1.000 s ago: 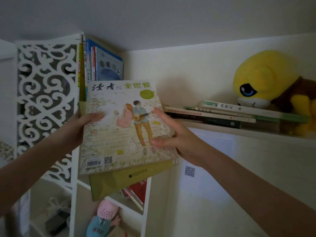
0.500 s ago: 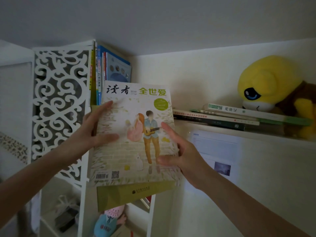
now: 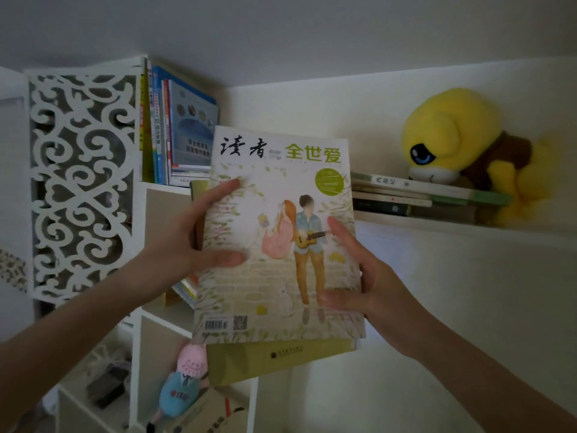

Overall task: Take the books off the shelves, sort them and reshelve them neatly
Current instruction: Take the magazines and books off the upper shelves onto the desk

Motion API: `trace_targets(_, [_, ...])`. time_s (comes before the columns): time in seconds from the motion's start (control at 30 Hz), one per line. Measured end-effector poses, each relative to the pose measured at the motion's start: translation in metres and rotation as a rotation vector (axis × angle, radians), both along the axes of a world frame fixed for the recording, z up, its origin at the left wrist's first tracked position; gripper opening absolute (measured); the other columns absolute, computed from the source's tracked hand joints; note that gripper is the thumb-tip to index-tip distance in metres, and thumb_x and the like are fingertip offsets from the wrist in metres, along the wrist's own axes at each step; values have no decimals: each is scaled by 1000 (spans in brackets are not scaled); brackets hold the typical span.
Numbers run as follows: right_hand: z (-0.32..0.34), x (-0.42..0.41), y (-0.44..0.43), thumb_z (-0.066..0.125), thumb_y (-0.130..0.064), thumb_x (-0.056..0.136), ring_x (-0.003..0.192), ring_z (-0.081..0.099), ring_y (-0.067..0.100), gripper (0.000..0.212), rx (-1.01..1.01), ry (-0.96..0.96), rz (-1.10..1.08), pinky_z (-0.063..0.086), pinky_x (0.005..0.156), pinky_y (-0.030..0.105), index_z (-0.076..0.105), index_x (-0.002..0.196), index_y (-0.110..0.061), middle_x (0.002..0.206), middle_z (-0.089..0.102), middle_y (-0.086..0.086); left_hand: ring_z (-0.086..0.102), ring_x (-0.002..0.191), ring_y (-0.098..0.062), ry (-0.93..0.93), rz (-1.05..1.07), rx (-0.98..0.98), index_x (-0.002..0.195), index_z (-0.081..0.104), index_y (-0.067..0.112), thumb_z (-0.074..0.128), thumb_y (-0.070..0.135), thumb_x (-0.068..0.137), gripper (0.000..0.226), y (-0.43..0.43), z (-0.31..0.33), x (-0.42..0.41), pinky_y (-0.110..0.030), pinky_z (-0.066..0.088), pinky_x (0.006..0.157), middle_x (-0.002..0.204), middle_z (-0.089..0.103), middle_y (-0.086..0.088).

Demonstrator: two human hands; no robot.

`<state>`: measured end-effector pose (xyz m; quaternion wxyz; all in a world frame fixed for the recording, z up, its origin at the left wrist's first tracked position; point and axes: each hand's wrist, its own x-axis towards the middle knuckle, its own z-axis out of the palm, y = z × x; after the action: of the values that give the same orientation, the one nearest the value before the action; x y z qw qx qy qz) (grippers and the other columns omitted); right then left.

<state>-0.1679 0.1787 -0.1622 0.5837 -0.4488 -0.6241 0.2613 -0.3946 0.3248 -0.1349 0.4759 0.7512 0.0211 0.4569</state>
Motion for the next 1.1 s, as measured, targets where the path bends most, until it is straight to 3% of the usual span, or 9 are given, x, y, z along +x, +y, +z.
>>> trace_targets(0.3, [-47, 34, -113, 72, 7, 71, 114, 62, 14, 94, -69, -31, -182, 56, 83, 30, 35, 137, -50, 132, 58, -11, 64, 105, -9, 76, -194, -6, 130, 45, 48, 76, 2, 59, 90, -69, -44, 59, -29, 58, 69, 133, 48, 14])
trace_targets(0.53, [-111, 64, -188, 73, 7, 72, 116, 60, 16, 94, -193, 52, -339, 55, 83, 29, 37, 137, -51, 141, 48, -1, 60, 111, -7, 241, -318, -51, 134, 41, 43, 84, 6, 58, 94, -111, -107, 124, -27, 56, 78, 132, 47, 12])
trace_targets(0.7, [-155, 96, -237, 79, -4, 72, 118, 59, 17, 95, -304, 72, -490, 55, 90, 38, 33, 138, -57, 142, 45, -1, 62, 106, -4, 397, -429, -129, 139, 35, 36, 76, -5, 67, 92, -143, -148, 184, -28, 56, 76, 127, 50, 12])
trace_targets(0.9, [-203, 129, -273, 82, -18, 67, 122, 56, 18, 96, -384, 160, -577, 52, 95, 45, 30, 139, -55, 143, 44, -4, 60, 105, -12, 546, -547, -190, 141, 31, 28, 71, -15, 68, 93, -167, -195, 249, -27, 56, 70, 130, 43, 3])
trace_targets(1.0, [-233, 144, -285, 83, -21, 69, 126, 51, 16, 98, -444, 161, -618, 50, 98, 45, 27, 141, -55, 142, 42, -13, 55, 107, -10, 609, -570, -199, 141, 29, 25, 71, -16, 69, 92, -174, -224, 276, -24, 56, 69, 129, 39, 3])
trace_targets(1.1, [-262, 153, -291, 76, -10, 78, 134, 28, 0, 96, -517, 103, -672, 40, 104, 28, 20, 146, -49, 138, 25, -36, 53, 108, -7, 669, -595, -205, 139, 28, 25, 72, -14, 69, 91, -177, -259, 300, -28, 57, 74, 125, 38, 10])
